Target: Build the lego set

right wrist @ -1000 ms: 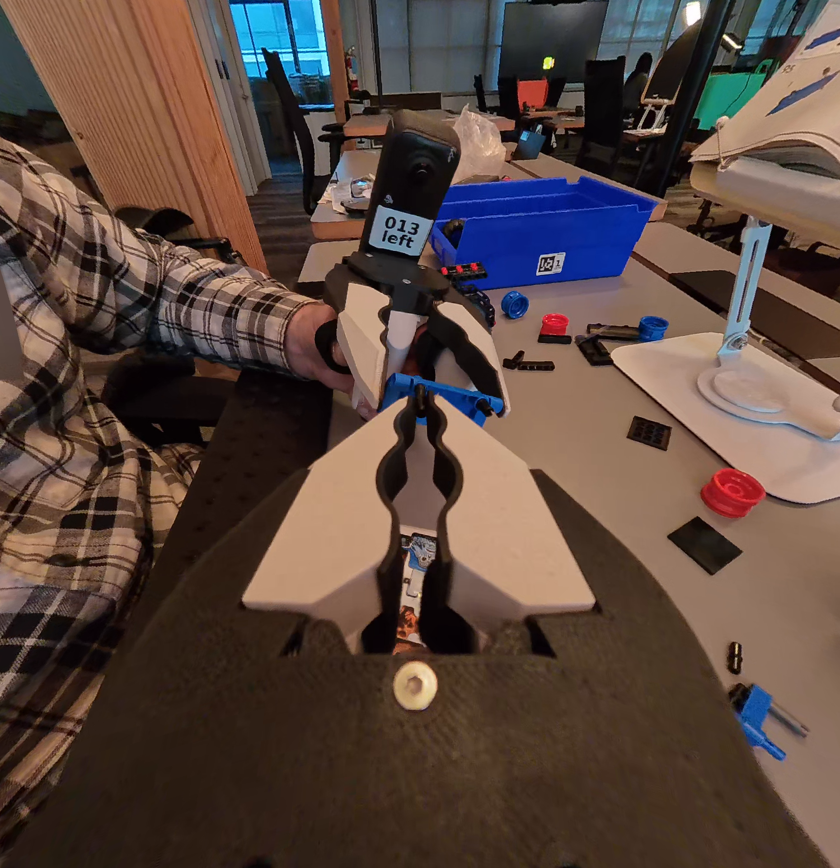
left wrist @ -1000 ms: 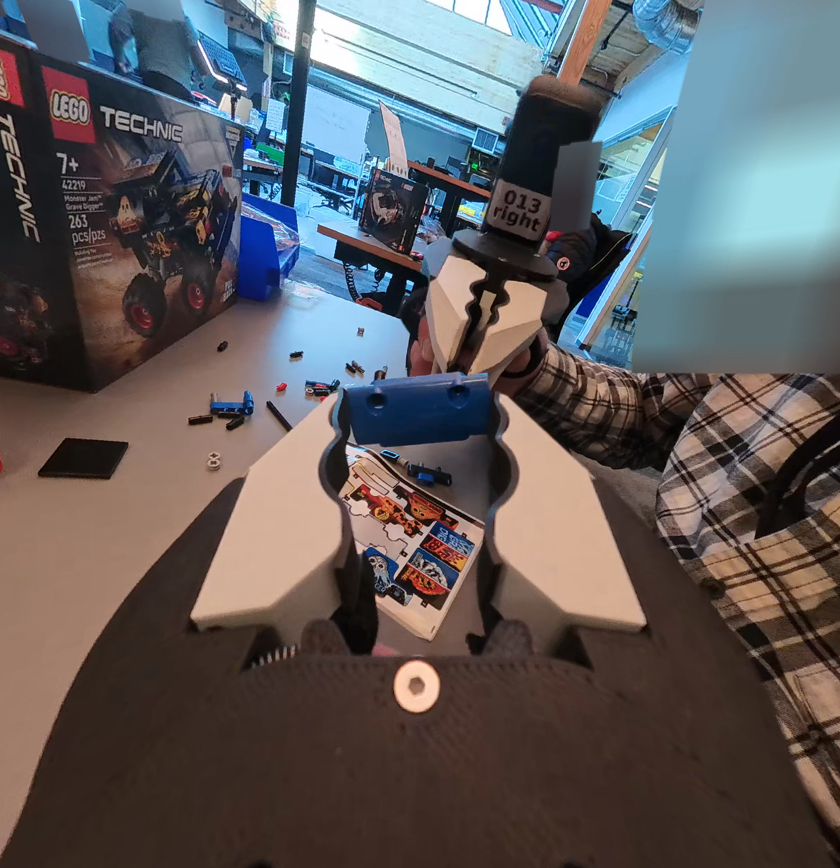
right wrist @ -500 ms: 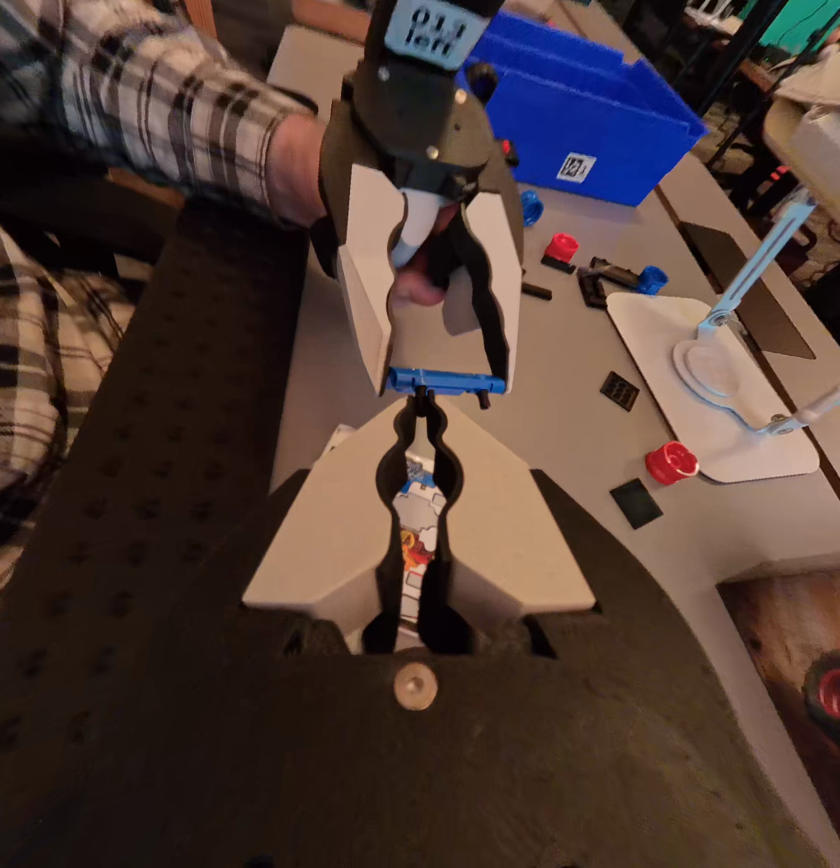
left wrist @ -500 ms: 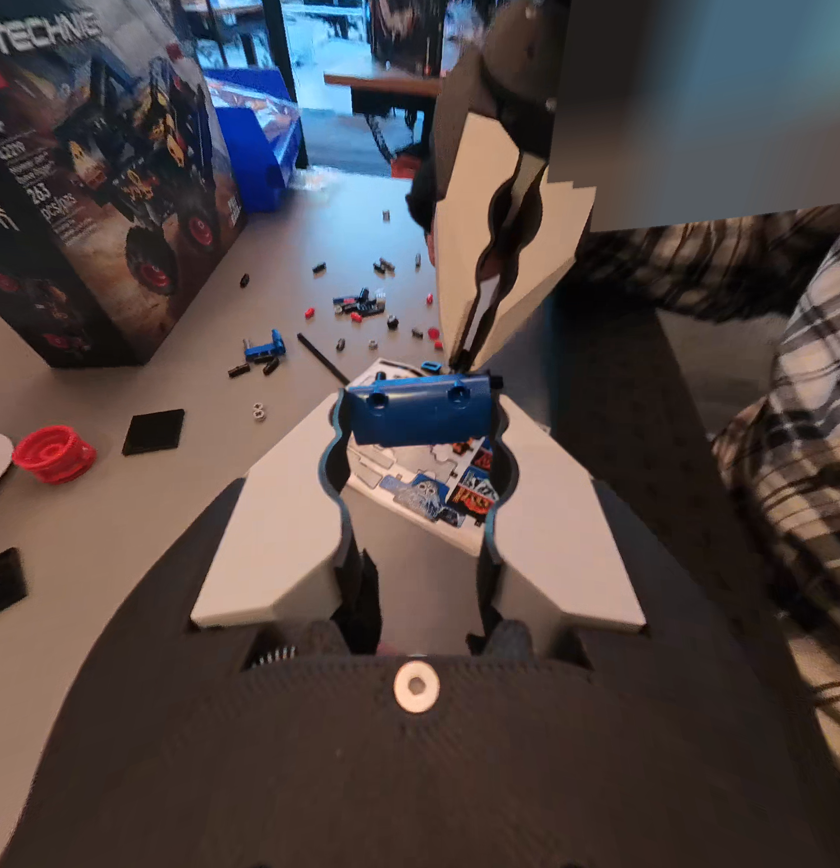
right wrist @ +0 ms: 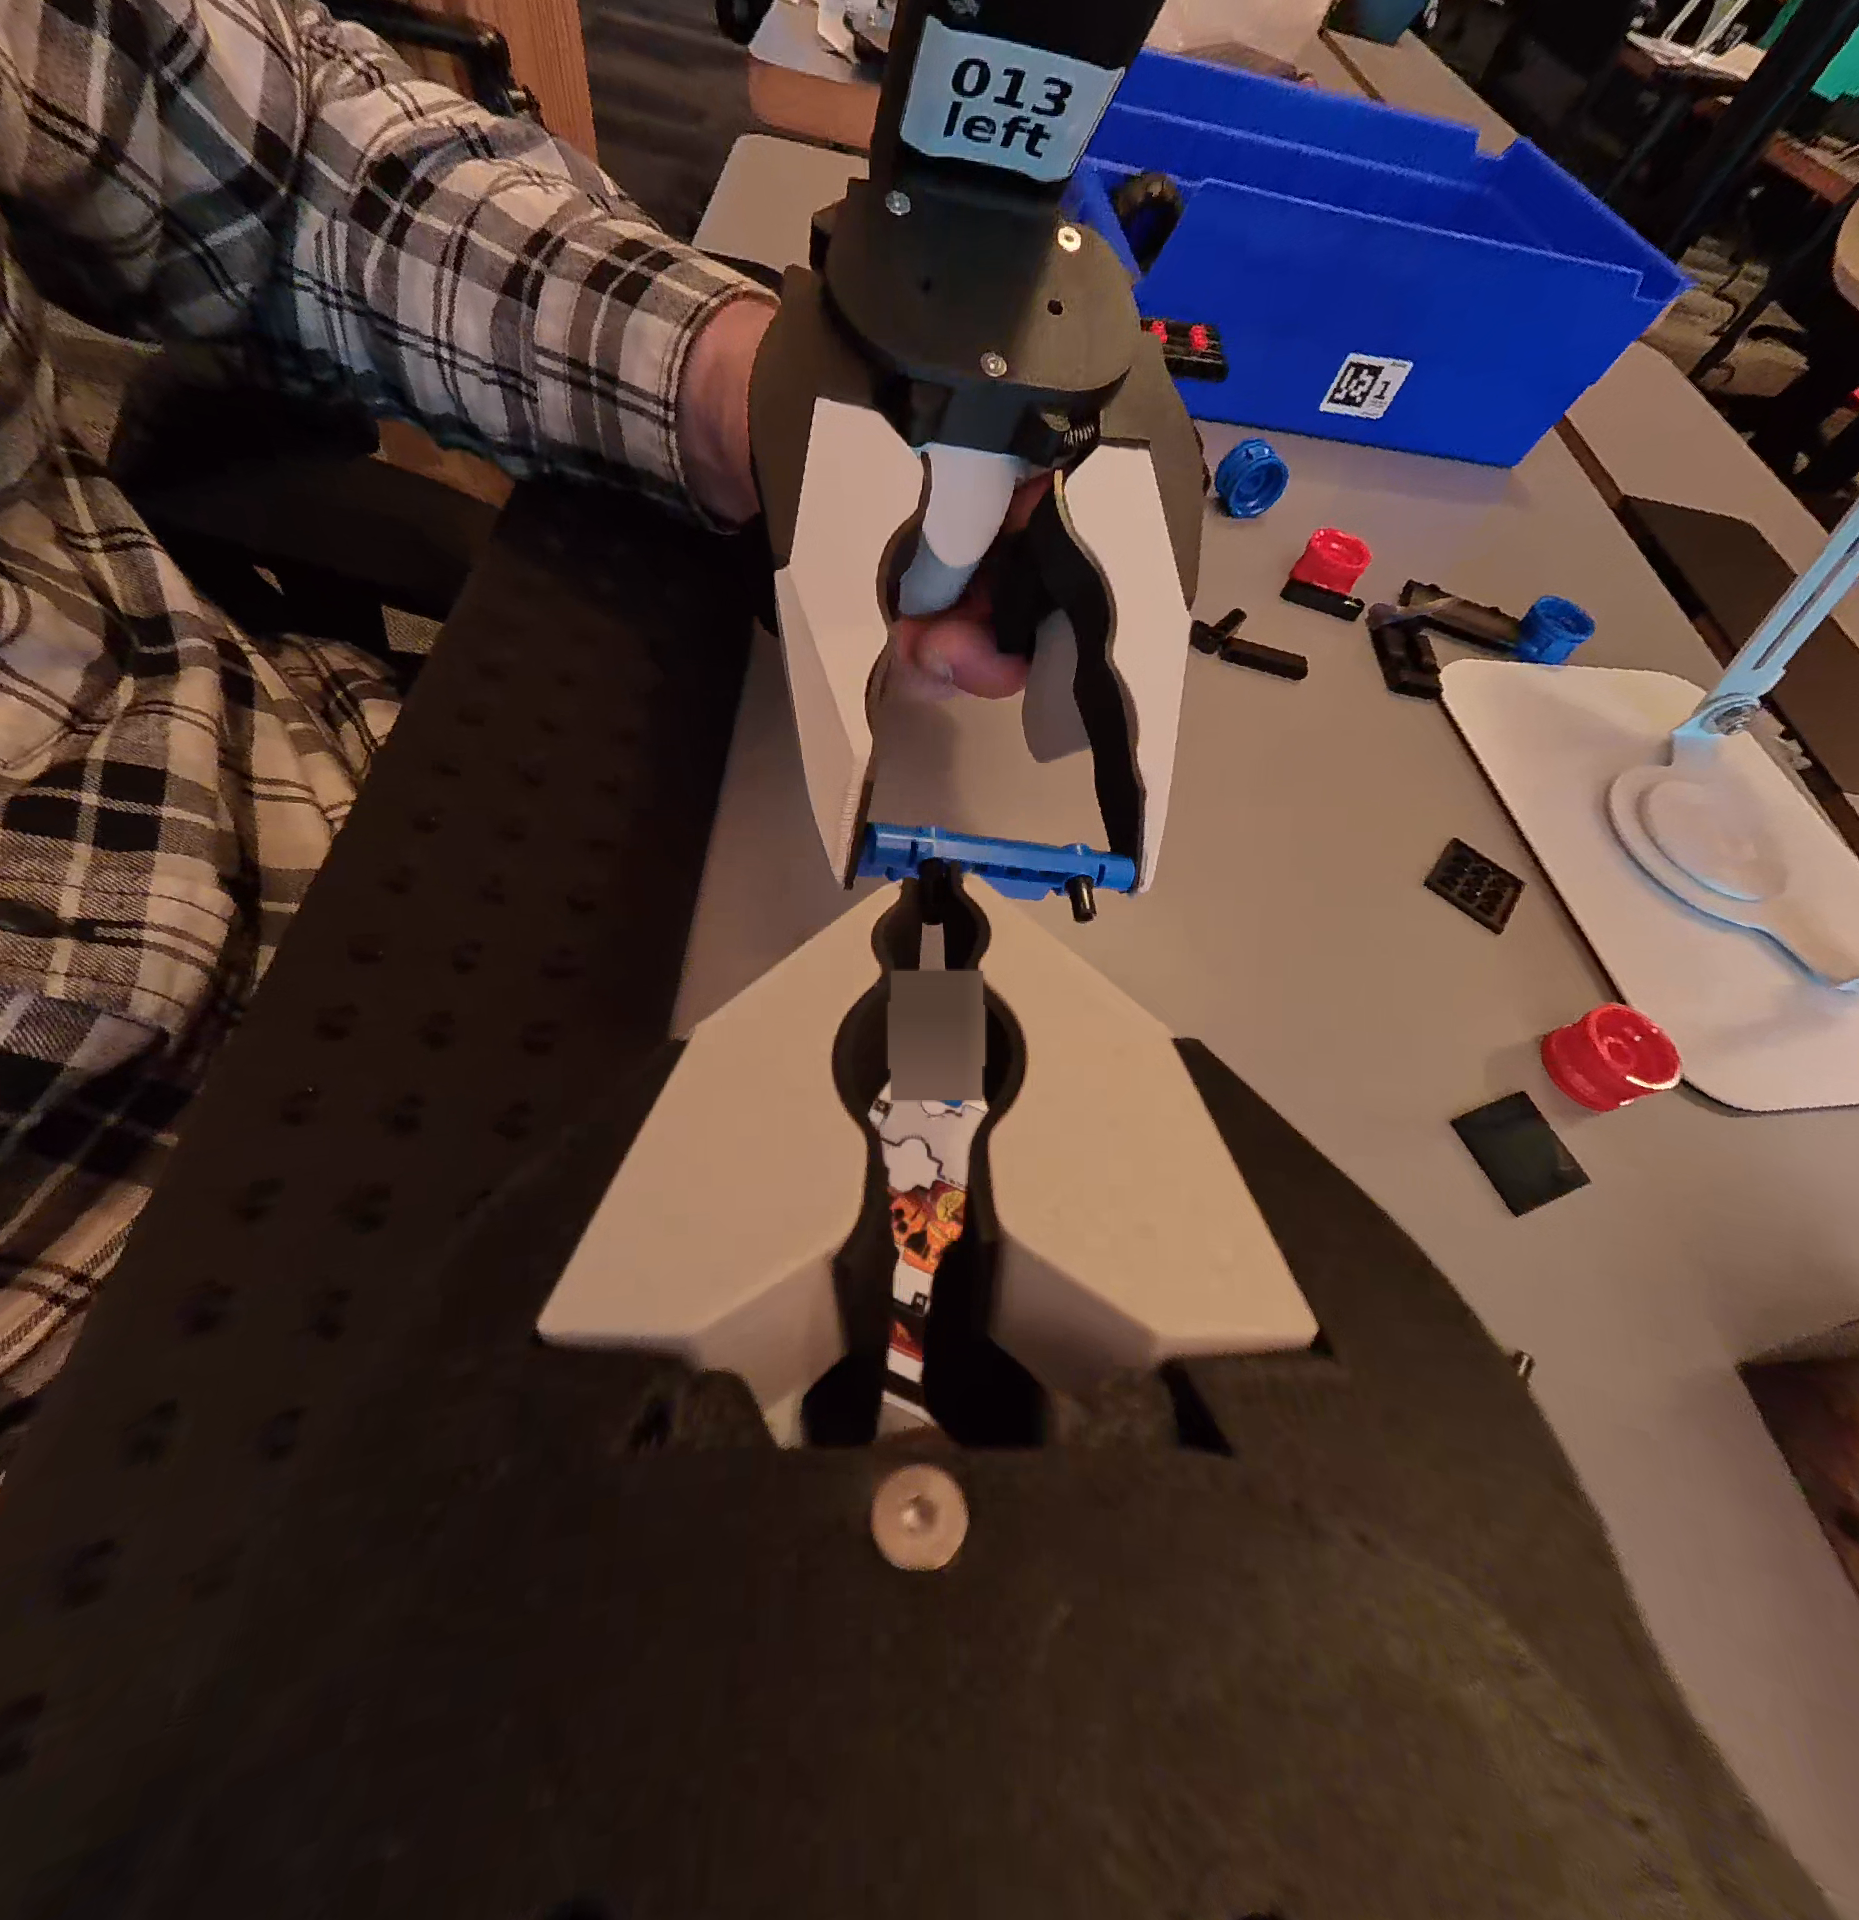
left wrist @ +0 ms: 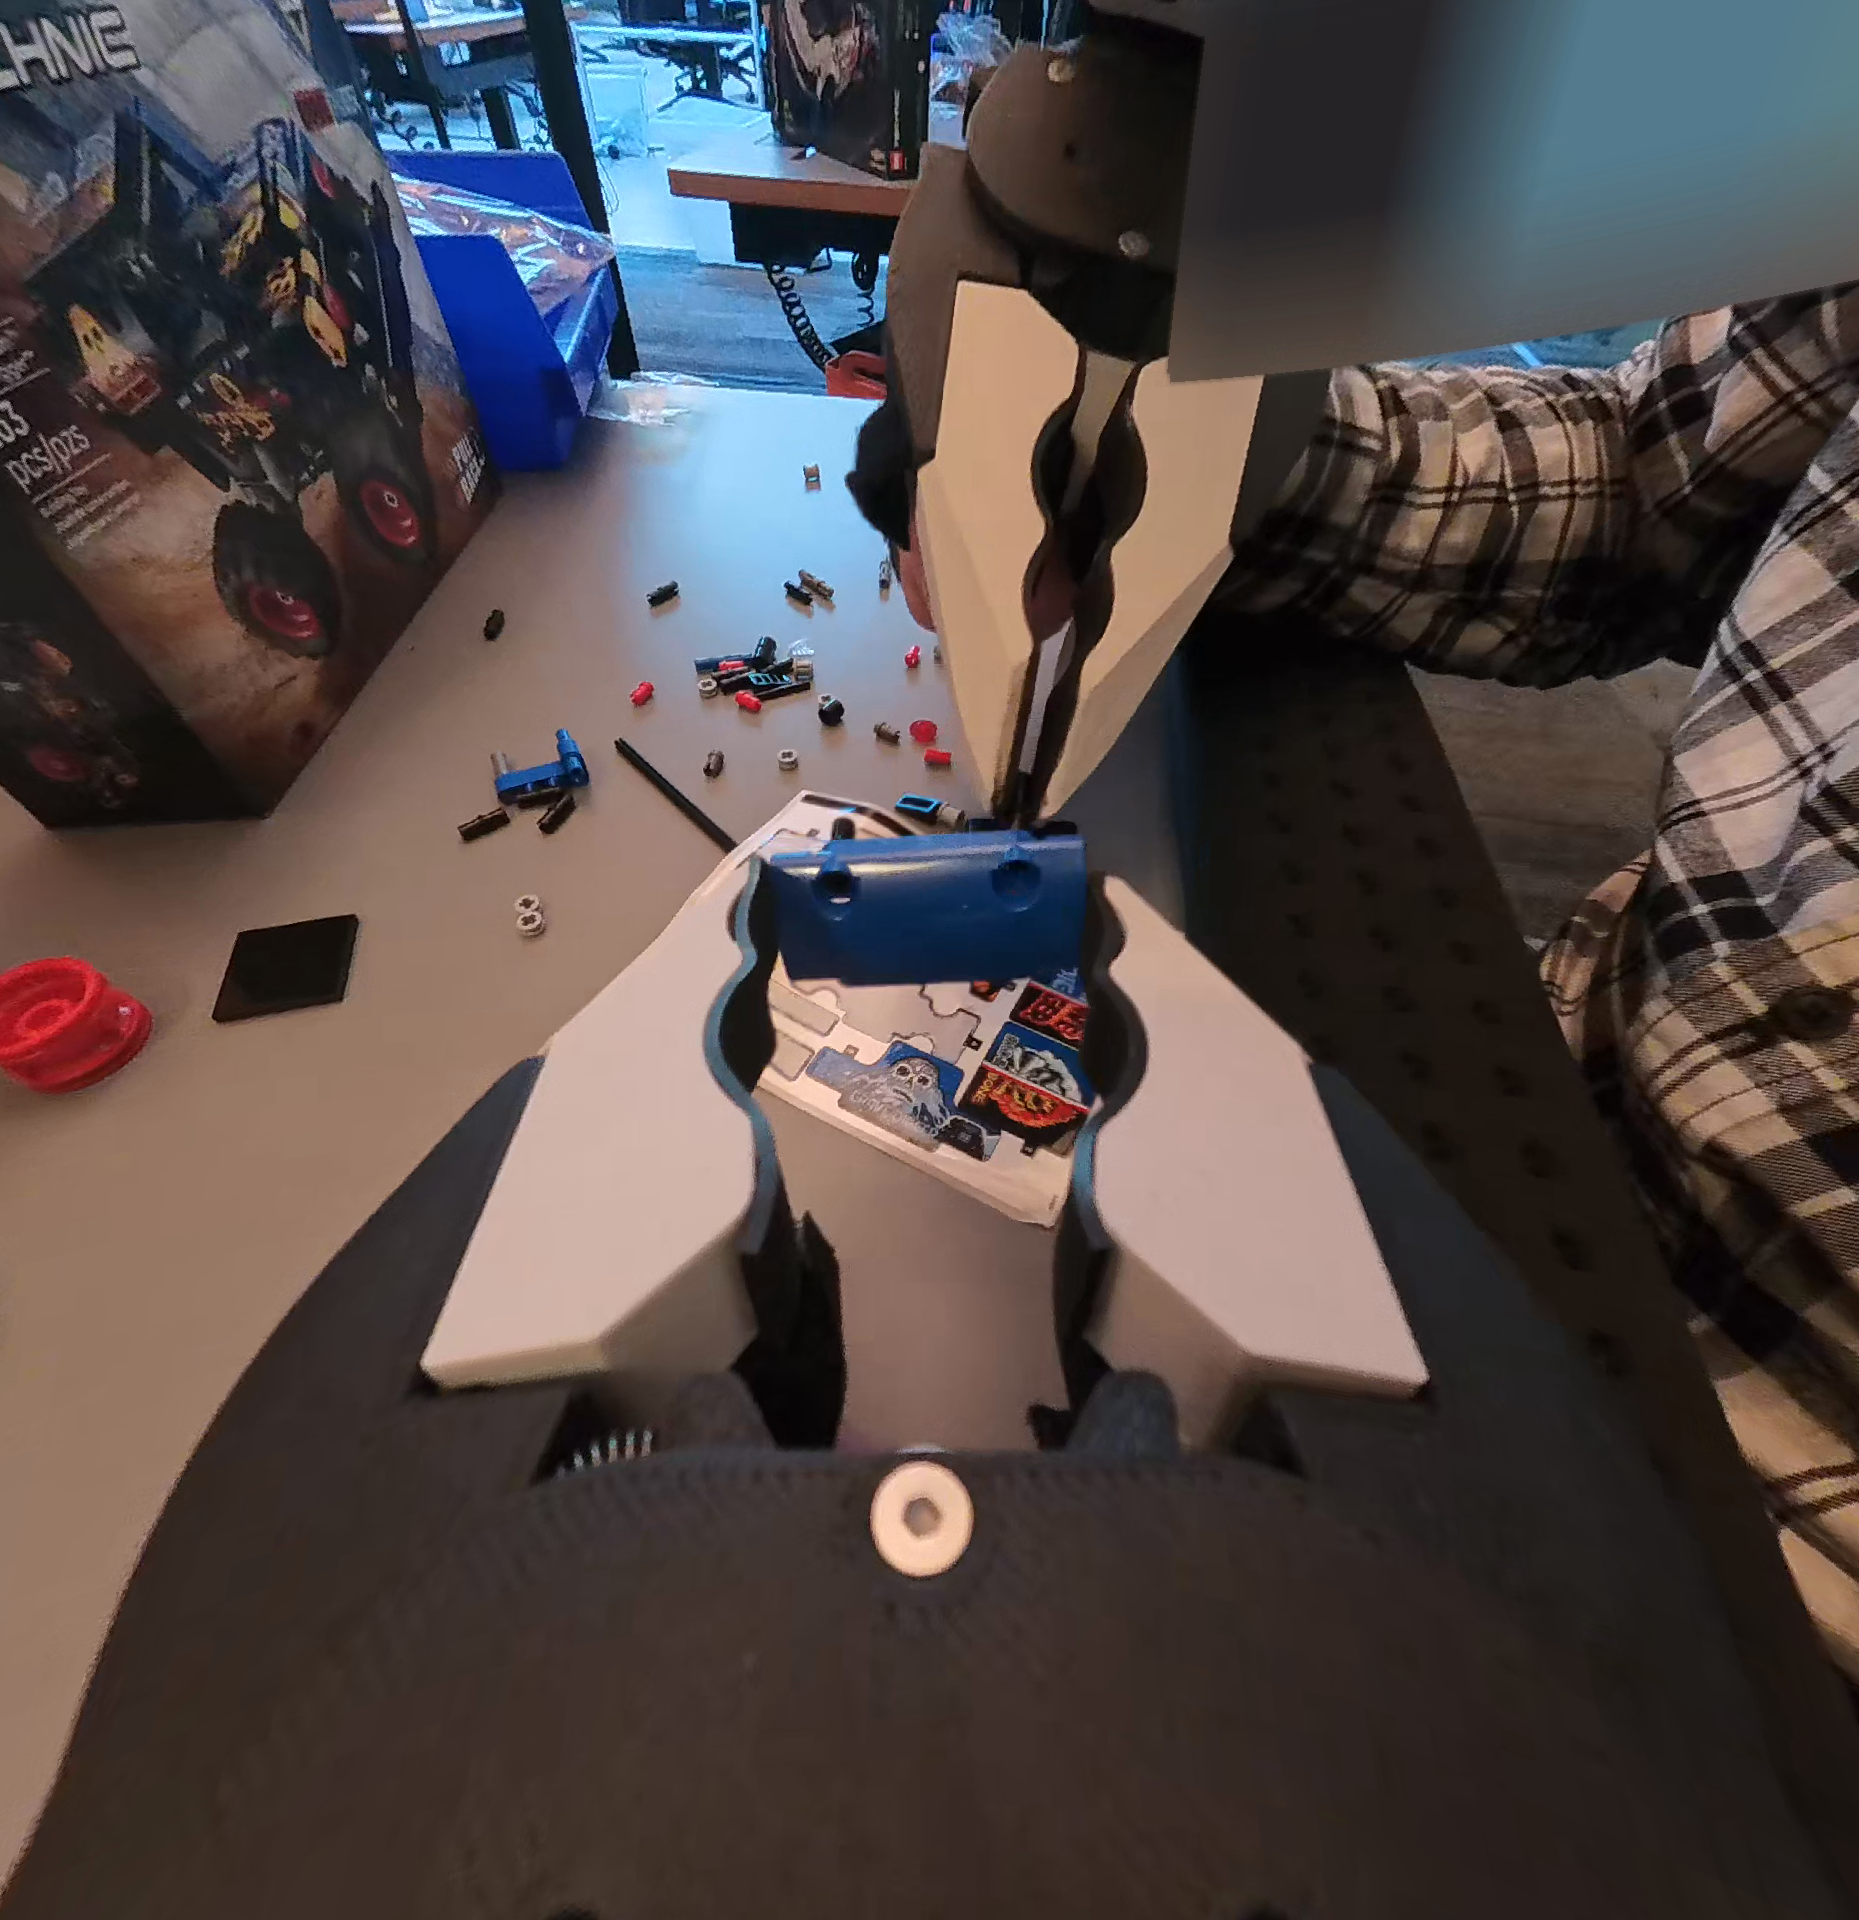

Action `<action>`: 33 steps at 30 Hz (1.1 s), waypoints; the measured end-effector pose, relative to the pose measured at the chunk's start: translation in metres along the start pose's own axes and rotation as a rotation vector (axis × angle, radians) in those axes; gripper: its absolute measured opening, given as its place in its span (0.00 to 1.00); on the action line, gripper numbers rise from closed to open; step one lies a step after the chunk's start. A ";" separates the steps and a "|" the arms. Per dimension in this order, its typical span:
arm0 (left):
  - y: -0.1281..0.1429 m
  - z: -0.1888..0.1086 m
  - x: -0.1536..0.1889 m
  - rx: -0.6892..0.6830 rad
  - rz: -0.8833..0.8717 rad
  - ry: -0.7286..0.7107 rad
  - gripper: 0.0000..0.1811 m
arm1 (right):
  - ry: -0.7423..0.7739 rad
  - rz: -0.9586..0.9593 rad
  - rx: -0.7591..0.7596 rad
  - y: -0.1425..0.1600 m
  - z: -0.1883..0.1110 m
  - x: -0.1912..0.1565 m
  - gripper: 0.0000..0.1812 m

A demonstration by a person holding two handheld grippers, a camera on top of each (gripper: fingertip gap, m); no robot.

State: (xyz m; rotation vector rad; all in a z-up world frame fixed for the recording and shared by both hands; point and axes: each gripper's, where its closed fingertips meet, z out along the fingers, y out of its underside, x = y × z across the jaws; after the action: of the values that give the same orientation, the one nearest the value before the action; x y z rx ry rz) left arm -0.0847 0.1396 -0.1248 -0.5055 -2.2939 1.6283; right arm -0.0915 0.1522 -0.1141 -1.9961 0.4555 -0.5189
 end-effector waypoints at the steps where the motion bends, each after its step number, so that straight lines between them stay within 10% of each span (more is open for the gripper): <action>1: -0.001 0.000 0.000 0.007 0.000 -0.001 0.31 | -0.003 0.005 0.010 -0.001 0.000 0.000 0.01; 33: 0.005 0.002 -0.019 -0.101 0.105 -0.155 0.32 | 0.030 0.127 0.071 0.004 -0.006 0.021 0.00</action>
State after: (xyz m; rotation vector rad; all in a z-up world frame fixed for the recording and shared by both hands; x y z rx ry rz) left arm -0.0684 0.1312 -0.1311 -0.5482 -2.5129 1.6589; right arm -0.0779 0.1351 -0.1113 -1.8802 0.5704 -0.4794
